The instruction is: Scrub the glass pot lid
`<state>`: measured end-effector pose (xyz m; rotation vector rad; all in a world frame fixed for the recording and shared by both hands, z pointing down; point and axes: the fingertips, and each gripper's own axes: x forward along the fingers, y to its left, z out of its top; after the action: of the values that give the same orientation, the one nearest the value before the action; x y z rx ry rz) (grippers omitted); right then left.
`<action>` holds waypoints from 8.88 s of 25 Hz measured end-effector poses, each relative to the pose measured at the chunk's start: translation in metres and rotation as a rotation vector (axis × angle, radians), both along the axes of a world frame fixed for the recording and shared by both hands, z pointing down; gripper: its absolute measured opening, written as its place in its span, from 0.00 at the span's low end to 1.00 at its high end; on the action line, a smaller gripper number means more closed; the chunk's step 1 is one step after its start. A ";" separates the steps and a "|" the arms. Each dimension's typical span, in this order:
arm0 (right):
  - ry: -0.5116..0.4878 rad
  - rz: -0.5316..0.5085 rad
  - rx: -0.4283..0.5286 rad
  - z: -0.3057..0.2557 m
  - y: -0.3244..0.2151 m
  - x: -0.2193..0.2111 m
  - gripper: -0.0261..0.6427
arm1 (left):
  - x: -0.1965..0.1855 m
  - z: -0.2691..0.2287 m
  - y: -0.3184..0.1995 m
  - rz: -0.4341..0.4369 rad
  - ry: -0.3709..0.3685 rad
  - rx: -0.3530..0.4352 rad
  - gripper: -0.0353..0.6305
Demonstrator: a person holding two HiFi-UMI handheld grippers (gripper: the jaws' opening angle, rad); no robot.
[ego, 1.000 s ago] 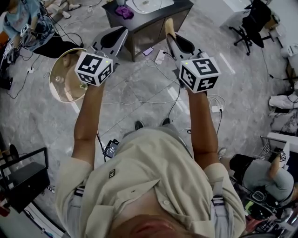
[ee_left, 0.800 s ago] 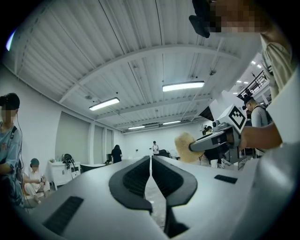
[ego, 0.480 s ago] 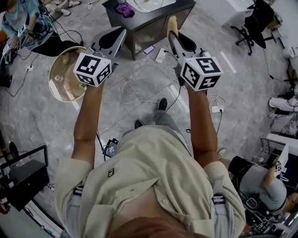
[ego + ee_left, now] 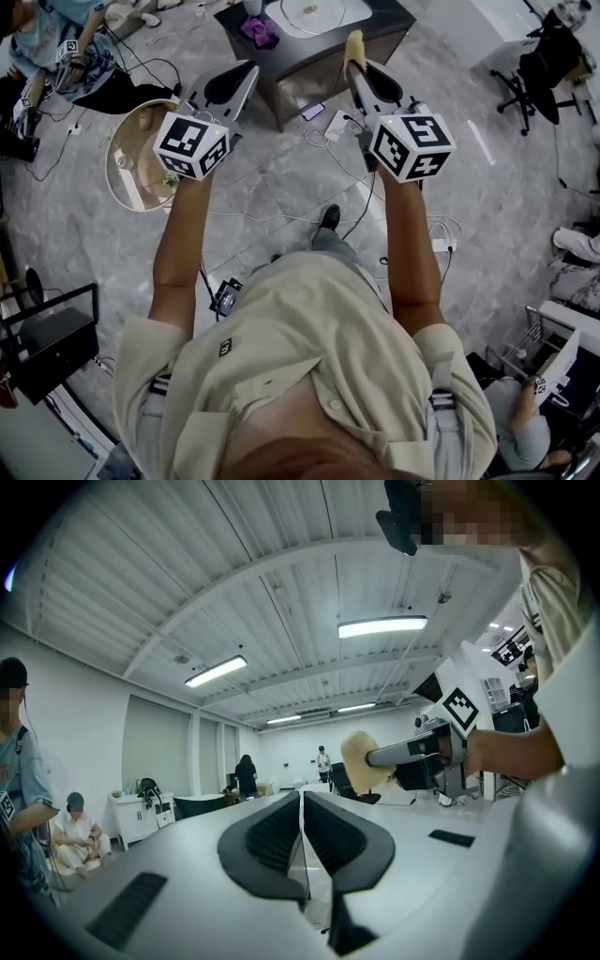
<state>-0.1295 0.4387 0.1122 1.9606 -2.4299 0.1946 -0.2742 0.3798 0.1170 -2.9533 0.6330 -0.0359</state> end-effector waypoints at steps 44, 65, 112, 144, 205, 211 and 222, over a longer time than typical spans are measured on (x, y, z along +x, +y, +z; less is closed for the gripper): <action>0.023 -0.009 -0.156 0.064 -0.368 0.236 0.10 | 0.248 0.042 -0.382 0.015 -0.005 -0.076 0.09; 0.045 -0.104 -0.200 0.076 -0.507 0.245 0.10 | 0.231 0.053 -0.479 -0.068 0.011 -0.143 0.08; 0.318 -0.397 -0.477 0.454 -0.753 0.222 0.10 | 0.177 0.317 -0.563 -0.592 0.015 -0.445 0.08; 0.353 -0.229 -0.630 0.537 -0.761 0.317 0.10 | 0.217 0.355 -0.568 -0.530 -0.004 -0.511 0.08; 0.312 -0.498 -0.698 0.578 -0.689 0.113 0.11 | 0.174 0.378 -0.535 -0.539 0.033 -0.580 0.08; 0.288 -0.510 -0.695 0.579 -0.687 0.122 0.10 | 0.197 0.376 -0.539 -0.511 0.020 -0.576 0.08; 0.291 -0.300 -0.757 0.595 -0.704 0.280 0.10 | 0.242 0.380 -0.542 -0.471 0.003 -0.582 0.08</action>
<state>0.1505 -0.2652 0.7074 1.1956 -1.9969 0.6516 -0.0324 -0.1623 0.4971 -3.2355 1.5336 -0.3063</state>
